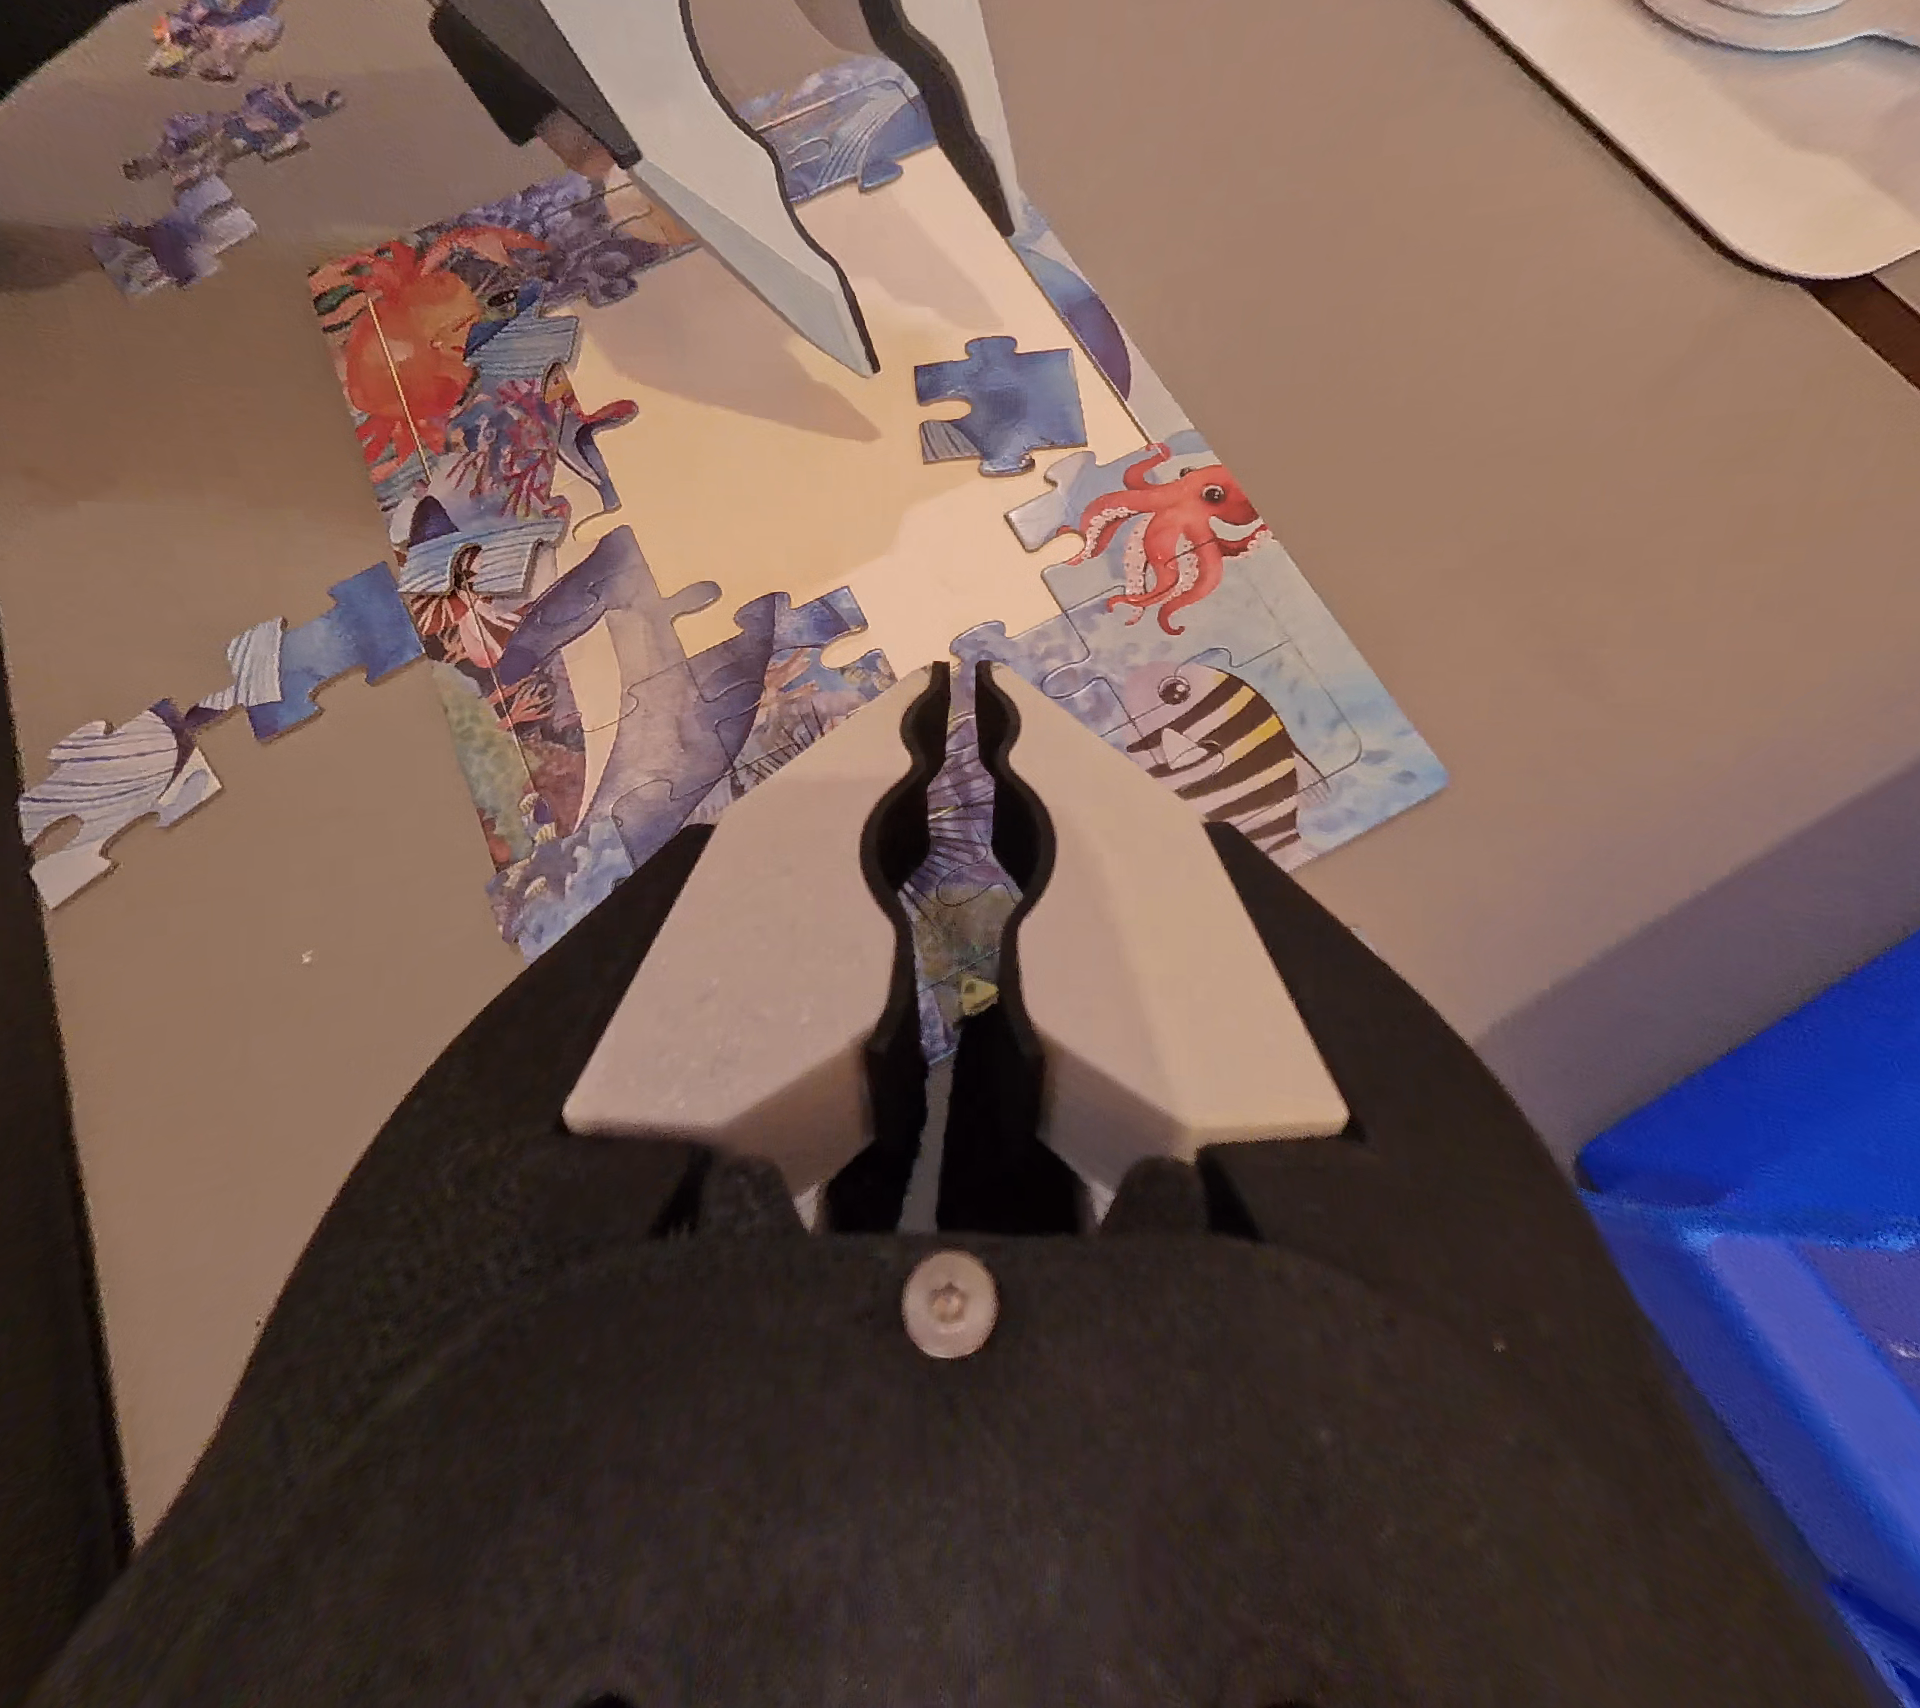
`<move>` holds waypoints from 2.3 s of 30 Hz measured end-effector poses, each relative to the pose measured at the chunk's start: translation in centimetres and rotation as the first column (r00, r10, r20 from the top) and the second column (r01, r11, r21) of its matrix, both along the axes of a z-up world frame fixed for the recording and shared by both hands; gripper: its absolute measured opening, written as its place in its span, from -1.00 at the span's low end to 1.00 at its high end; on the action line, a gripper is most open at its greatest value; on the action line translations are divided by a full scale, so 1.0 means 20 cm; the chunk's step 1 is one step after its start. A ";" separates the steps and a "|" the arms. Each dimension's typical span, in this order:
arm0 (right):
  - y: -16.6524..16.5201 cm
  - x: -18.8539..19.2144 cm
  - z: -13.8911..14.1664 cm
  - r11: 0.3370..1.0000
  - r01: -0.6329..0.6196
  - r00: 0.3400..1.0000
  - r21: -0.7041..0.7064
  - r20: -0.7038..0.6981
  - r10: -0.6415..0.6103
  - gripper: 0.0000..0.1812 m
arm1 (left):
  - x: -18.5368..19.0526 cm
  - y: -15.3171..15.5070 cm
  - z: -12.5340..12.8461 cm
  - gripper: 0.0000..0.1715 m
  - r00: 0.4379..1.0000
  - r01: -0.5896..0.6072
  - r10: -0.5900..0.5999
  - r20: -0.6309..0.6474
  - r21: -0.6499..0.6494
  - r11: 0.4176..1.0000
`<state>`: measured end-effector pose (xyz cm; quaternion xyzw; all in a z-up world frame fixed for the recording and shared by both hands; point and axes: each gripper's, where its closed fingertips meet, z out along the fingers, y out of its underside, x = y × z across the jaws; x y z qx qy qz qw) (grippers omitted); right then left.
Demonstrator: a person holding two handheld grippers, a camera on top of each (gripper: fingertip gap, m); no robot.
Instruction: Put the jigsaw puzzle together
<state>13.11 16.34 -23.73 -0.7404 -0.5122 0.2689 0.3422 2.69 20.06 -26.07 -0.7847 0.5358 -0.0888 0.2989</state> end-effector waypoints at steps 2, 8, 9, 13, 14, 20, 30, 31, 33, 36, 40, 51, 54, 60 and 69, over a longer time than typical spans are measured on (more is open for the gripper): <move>0.01 0.01 0.00 1.000 0.003 1.000 -0.006 -0.008 -0.003 -0.97 | -0.01 0.02 -0.05 -0.34 1.000 -0.011 0.011 -0.005 -0.017 1.000; -0.01 -0.01 -0.05 1.000 -0.013 1.000 -0.018 0.027 0.013 -0.98 | 0.00 0.03 -0.14 -0.46 1.000 -0.011 0.012 0.015 -0.089 0.996; -0.01 -0.01 -0.06 1.000 -0.014 1.000 -0.018 0.026 0.014 -0.98 | 0.01 0.03 -0.14 -0.50 0.999 -0.010 0.013 0.030 -0.096 0.995; 0.00 -0.01 -0.06 1.000 -0.015 1.000 -0.023 0.015 0.015 -1.00 | 0.02 0.02 -0.14 -0.66 0.998 0.002 0.004 0.059 -0.107 0.994; 0.00 0.00 -0.06 1.000 -0.014 1.000 -0.027 0.013 0.015 -1.00 | 0.02 0.03 -0.14 -0.71 0.999 -0.001 0.005 0.053 -0.092 0.996; 0.01 0.01 -0.05 0.999 -0.009 1.000 -0.031 0.003 0.009 -1.00 | 0.04 0.01 -0.13 -1.00 0.998 0.010 -0.005 0.059 -0.076 0.997; 0.01 0.02 -0.05 0.999 -0.009 1.000 -0.045 0.001 0.009 -0.97 | 0.03 -0.07 -0.11 -0.88 0.997 0.067 -0.062 0.040 -0.138 0.988; 0.01 0.02 -0.05 0.999 -0.008 1.000 -0.044 0.002 0.009 -0.96 | 0.03 -0.06 -0.10 -0.80 0.997 0.058 -0.052 0.048 -0.135 0.989; 0.01 0.02 -0.06 0.999 -0.008 1.000 -0.045 0.002 0.008 -0.96 | 0.02 -0.10 -0.07 -0.72 0.994 0.100 -0.092 0.062 -0.152 0.983; 0.01 0.02 -0.06 0.999 -0.006 1.000 -0.047 0.001 0.006 -0.95 | 0.02 -0.27 -0.05 -0.60 0.978 0.211 -0.205 0.047 -0.216 0.953; 0.01 0.03 -0.06 0.999 -0.006 1.000 -0.053 0.002 0.006 -0.94 | -0.04 -0.44 -0.02 -0.46 0.954 0.281 -0.299 -0.036 -0.255 0.925; 0.00 0.02 -0.07 0.999 -0.016 1.000 -0.051 0.006 0.016 -0.94 | -0.23 -0.60 -0.12 -0.46 0.931 0.273 -0.323 -0.170 -0.263 0.926; 0.00 0.02 -0.08 0.998 -0.019 1.000 -0.052 0.015 0.019 -0.94 | -0.23 -0.61 -0.13 -0.55 0.934 0.281 -0.326 -0.144 -0.266 0.922; -0.01 0.03 -0.07 0.999 -0.019 1.000 -0.049 0.013 0.019 -0.94 | -0.22 -0.59 -0.14 -0.57 0.939 0.282 -0.320 -0.130 -0.246 0.928; -0.01 0.03 -0.07 0.999 -0.021 1.000 -0.048 0.015 0.021 -0.94 | -0.21 -0.55 -0.13 -0.69 0.936 0.285 -0.314 -0.158 -0.181 0.941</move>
